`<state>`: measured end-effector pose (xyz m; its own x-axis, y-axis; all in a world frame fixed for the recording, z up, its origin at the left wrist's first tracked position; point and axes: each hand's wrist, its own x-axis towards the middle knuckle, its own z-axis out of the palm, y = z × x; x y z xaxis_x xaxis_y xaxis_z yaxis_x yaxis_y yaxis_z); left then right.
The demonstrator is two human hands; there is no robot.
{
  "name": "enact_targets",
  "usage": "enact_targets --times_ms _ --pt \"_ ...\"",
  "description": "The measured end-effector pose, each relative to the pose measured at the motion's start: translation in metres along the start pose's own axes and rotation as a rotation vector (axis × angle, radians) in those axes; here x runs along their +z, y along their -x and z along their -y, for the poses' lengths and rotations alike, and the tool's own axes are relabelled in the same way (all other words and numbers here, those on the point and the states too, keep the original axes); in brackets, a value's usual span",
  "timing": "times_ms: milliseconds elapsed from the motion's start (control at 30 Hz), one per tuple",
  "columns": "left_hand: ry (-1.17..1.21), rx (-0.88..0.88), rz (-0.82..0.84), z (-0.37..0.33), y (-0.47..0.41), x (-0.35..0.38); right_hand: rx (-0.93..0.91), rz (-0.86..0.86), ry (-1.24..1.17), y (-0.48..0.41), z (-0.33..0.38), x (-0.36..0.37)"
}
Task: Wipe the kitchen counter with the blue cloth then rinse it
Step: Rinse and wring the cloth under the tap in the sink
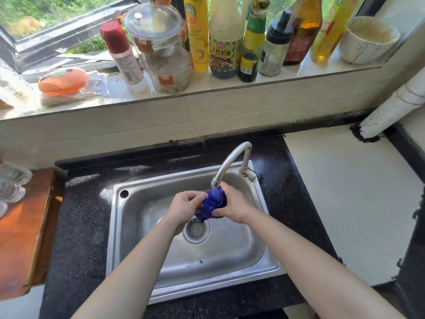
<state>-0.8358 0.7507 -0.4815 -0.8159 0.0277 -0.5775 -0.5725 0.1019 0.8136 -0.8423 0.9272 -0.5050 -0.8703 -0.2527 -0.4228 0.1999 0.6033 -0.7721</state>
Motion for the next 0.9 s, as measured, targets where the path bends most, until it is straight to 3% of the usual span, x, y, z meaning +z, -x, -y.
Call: enact_targets --times_ms 100,267,467,600,700,800,900 --pt "0.05 0.008 -0.038 0.0 0.001 -0.002 0.016 0.004 0.015 -0.003 0.0 0.008" --pt "0.086 -0.017 -0.117 0.009 0.0 -0.013 0.07 -0.025 -0.246 0.0 -0.004 0.012" --pt "0.109 -0.185 -0.067 0.016 -0.005 -0.011 0.159 0.007 -0.664 0.026 -0.001 -0.011" --pt "0.363 -0.336 0.096 0.012 -0.005 0.007 0.151 0.084 -0.926 0.043 0.001 -0.017" --pt "0.4 -0.268 0.194 0.015 -0.006 0.014 0.131 0.057 -0.742 0.041 -0.002 -0.014" --pt "0.316 -0.146 0.148 0.02 -0.005 0.015 0.098 0.021 -0.441 0.038 -0.004 -0.005" --pt "0.271 -0.08 0.107 0.021 -0.004 0.012 0.078 0.008 -0.309 0.029 -0.002 0.008"
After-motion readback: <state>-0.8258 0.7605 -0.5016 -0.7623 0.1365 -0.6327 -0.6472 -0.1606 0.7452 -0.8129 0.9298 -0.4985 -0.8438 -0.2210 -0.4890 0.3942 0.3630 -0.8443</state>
